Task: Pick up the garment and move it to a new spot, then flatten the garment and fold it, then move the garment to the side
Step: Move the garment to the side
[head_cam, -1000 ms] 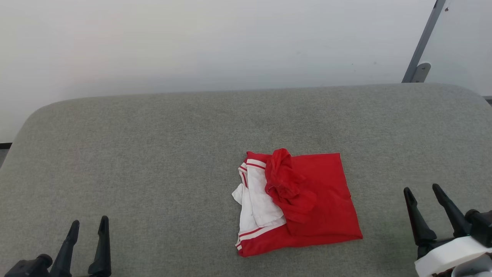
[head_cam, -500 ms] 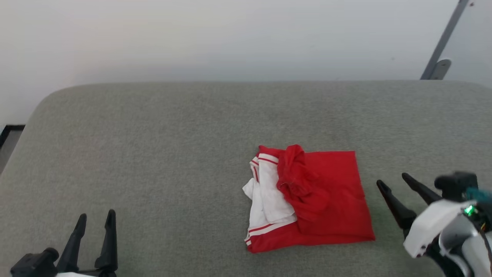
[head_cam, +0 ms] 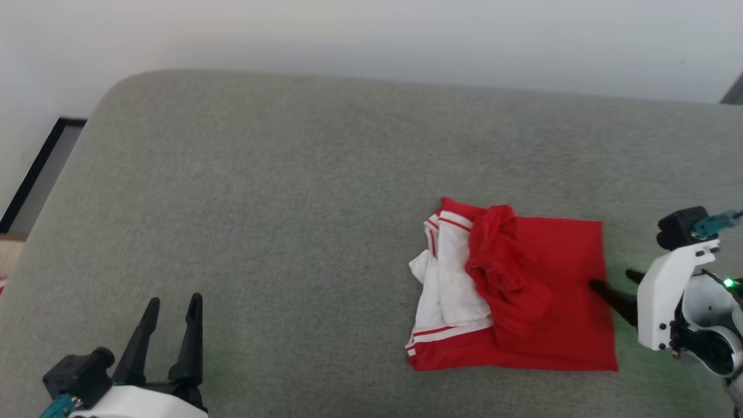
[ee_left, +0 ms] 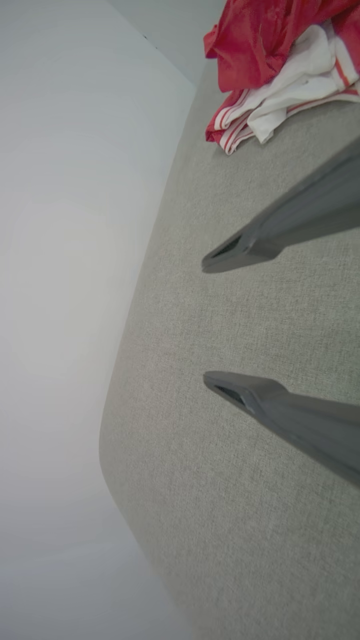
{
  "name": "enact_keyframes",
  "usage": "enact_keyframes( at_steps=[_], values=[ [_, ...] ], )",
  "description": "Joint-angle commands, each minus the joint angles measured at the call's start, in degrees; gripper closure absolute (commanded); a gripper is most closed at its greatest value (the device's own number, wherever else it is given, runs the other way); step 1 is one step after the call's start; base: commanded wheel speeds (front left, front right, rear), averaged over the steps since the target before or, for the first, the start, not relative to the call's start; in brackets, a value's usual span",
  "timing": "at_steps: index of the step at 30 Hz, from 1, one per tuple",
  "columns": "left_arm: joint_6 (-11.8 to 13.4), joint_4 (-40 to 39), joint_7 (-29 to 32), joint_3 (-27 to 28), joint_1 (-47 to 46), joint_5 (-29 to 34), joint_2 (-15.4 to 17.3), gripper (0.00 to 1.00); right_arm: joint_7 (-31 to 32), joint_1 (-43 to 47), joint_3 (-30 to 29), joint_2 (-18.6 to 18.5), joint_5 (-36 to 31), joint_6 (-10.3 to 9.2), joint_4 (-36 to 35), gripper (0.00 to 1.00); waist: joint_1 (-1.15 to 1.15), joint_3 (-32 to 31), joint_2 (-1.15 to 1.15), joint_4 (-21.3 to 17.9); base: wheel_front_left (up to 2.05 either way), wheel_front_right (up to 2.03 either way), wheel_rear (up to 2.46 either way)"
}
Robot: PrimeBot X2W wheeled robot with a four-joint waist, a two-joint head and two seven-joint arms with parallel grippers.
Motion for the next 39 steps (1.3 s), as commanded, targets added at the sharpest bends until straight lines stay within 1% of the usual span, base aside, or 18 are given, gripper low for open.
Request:
enact_keyframes(
  at_steps=[1, 6, 12, 13, 14, 15, 16, 19, 20, 24, 29, 31, 34, 39],
  values=[
    [-0.16, 0.19, -0.30, -0.29, -1.04, -0.35, 0.20, 0.00, 2.10, -0.86, 0.46, 0.25, 0.93, 0.00, 0.66, 0.00, 0.00, 1.60, 0.00, 1.50, 0.00, 0.00, 0.00],
    [-0.16, 0.52, -0.30, -1.57, -2.85, -1.13, 0.17, 0.00, 10.48, -3.58, 2.51, 2.42, 3.81, 0.00, 4.37, 0.00, 0.00, 3.75, 0.00, 2.94, 0.00, 0.00, 0.00],
    [-0.16, 1.01, -0.30, -3.00, -4.97, -1.80, 0.03, 0.00, 17.06, -5.60, 5.43, 6.90, 5.39, 0.00, 11.21, 0.00, 0.00, 5.67, 0.00, 4.08, 0.00, 0.00, 0.00],
    [-0.16, 1.05, -0.30, -3.11, -5.27, -1.98, 0.01, 0.00, 17.82, -5.87, 5.79, 7.54, 5.79, 0.00, 11.88, 0.05, 0.00, 5.88, 0.00, 4.15, 0.00, 0.00, 0.00],
    [-0.16, 1.05, -0.30, -3.11, -5.27, -1.98, 0.01, 0.00, 17.82, -5.87, 5.79, 7.54, 5.79, 0.00, 11.88, 0.05, 0.00, 5.88, 0.00, 4.15, 0.00, 0.00, 0.00],
    [-0.16, 1.07, -0.30, -3.14, -5.45, -2.09, -0.03, 0.00, 18.01, -6.14, 5.86, 8.05, 6.20, 0.00, 12.23, 0.70, 0.00, 6.06, 0.00, 4.18, 0.00, 0.00, 0.00],
    [-0.16, 1.13, -0.30, -3.15, -5.54, -2.21, -0.04, 0.00, 18.09, -6.59, 6.02, 8.26, 6.20, 0.00, 12.41, 1.00, 0.00, 6.26, 0.00, 4.16, 0.00, 0.00, 0.00],
    [-0.16, 1.38, -0.30, -3.08, -6.24, -2.53, 0.02, 0.00, 17.73, -7.73, 5.99, 7.51, 6.23, 0.00, 12.13, 1.00, 0.00, 6.74, 0.00, 3.84, 0.00, 0.00, 0.00],
    [-0.16, 1.56, -0.30, -2.83, -6.76, -2.76, 0.08, 0.00, 16.95, -8.85, 5.70, 6.37, 5.96, -0.01, 11.47, 1.00, 0.00, 7.00, 0.00, 3.36, 0.00, 0.00, 0.00],
    [-0.16, 1.36, -0.30, -3.15, -7.91, -2.46, 0.84, 0.00, 15.02, -10.94, 4.47, 3.85, 5.80, -0.15, 9.38, 1.00, 0.00, 7.48, 0.00, 1.94, 0.00, 0.00, 0.00],
    [-0.16, 0.83, -0.29, -3.59, -9.55, -2.42, 1.88, 0.00, 13.96, -12.67, 2.98, 0.16, 4.77, -0.19, 7.11, 1.00, 0.00, 7.88, 0.00, -0.39, 0.00, 0.00, 0.00],
    [-0.16, 0.61, -0.29, -3.73, -10.12, -2.10, 2.48, 0.00, 13.62, -13.33, 2.72, -0.61, 4.35, -0.14, 6.01, 1.00, 0.00, 7.86, 0.00, -1.41, 0.00, 0.00, 0.00],
    [-0.16, 0.24, -0.29, -4.49, -11.05, -1.98, 2.89, 0.00, 13.20, -14.41, 2.03, -1.90, 3.60, -0.02, 4.51, 1.00, 0.00, 7.93, 0.00, -3.00, 0.00, 0.00, 0.00],
    [-0.16, 0.41, -0.30, -7.54, -13.44, -1.44, 4.34, 0.00, 12.56, -15.92, 0.64, -4.30, 1.81, -0.02, 2.97, 1.00, 0.00, 8.30, 0.00, -5.68, 0.00, 0.00, 0.00]
  ],
)
